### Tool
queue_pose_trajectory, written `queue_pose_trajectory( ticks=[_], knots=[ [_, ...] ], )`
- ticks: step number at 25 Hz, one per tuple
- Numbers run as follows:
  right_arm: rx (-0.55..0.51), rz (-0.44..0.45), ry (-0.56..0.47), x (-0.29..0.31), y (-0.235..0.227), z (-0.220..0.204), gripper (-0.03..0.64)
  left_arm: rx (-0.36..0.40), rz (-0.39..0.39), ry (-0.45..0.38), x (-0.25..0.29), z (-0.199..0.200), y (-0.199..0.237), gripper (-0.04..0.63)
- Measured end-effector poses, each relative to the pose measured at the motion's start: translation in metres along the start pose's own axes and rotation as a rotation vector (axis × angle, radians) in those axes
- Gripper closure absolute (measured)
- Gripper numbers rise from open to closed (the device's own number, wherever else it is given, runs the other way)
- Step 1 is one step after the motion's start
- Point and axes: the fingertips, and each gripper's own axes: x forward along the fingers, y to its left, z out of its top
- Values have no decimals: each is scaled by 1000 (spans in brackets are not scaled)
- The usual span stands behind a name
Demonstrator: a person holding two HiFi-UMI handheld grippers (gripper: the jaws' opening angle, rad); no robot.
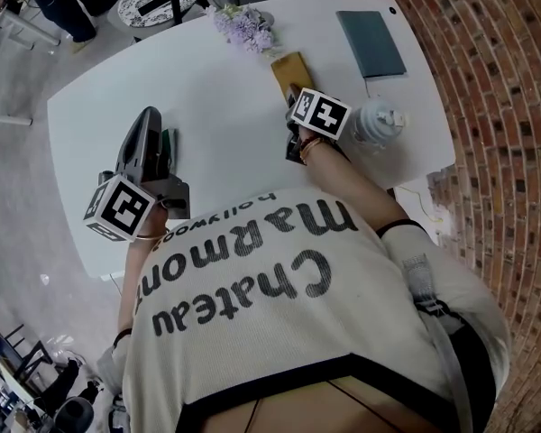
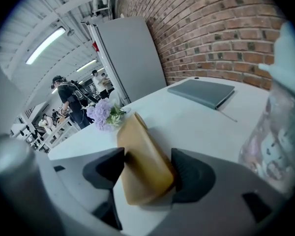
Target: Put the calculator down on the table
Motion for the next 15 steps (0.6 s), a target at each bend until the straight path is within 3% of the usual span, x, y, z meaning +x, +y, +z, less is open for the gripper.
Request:
queue_pose_trajectory(
  ticks=[15],
  knots=[
    [8, -13, -21, 5, -5, 4, 288, -9, 4, -9, -3, -1, 2, 592]
  ],
)
